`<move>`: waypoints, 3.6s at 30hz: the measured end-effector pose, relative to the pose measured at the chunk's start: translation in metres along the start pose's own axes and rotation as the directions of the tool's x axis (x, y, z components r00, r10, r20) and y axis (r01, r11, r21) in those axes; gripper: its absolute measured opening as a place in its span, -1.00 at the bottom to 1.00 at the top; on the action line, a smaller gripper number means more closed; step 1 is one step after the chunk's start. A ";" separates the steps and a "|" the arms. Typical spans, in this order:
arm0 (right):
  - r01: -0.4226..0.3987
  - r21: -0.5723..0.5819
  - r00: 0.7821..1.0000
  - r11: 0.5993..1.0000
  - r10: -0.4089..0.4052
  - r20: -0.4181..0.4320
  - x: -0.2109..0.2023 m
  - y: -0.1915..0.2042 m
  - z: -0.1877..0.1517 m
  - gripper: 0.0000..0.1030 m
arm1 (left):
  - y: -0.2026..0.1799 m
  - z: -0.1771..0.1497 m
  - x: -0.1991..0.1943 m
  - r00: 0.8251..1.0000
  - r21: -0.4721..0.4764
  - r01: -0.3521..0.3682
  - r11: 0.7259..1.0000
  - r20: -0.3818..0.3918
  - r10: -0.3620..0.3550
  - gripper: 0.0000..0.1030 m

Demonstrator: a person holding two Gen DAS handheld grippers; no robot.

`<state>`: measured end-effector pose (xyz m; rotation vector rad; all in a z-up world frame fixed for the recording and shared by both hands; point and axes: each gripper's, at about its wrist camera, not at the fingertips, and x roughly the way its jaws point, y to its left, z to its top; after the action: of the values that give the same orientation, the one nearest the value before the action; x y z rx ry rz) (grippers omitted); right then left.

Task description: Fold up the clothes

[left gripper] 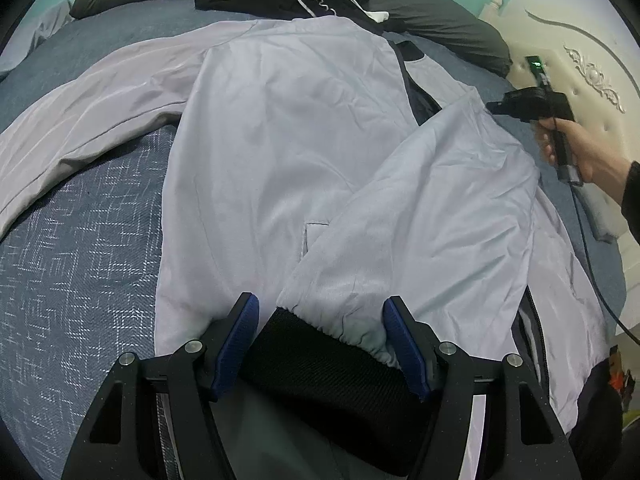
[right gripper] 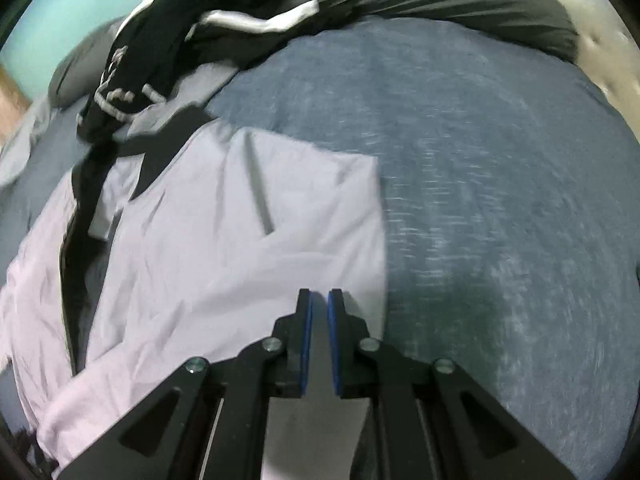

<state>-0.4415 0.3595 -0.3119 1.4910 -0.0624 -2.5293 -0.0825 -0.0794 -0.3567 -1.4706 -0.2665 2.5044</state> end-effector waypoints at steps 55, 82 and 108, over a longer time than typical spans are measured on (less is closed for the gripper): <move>-0.398 0.084 0.905 0.913 0.376 0.200 -0.129 0.147 -0.232 -0.64 | 0.150 0.000 -0.119 0.964 -0.348 -0.252 0.903 -0.007 0.266 0.33; -0.334 -0.061 0.917 0.941 0.339 0.212 -0.134 0.179 -0.229 -0.62 | 0.335 -0.048 -0.167 0.926 -0.745 -0.244 0.621 0.011 0.377 0.46; -0.331 -0.033 0.920 0.943 0.331 0.209 -0.125 0.175 -0.231 -0.62 | 0.319 -0.002 -0.209 0.912 -0.683 -0.110 0.722 0.219 0.346 -0.52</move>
<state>-0.1553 0.2287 -0.2924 1.0948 -0.3230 -2.3947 -0.0143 -0.4436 -0.2685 -1.3137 -1.2211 3.0461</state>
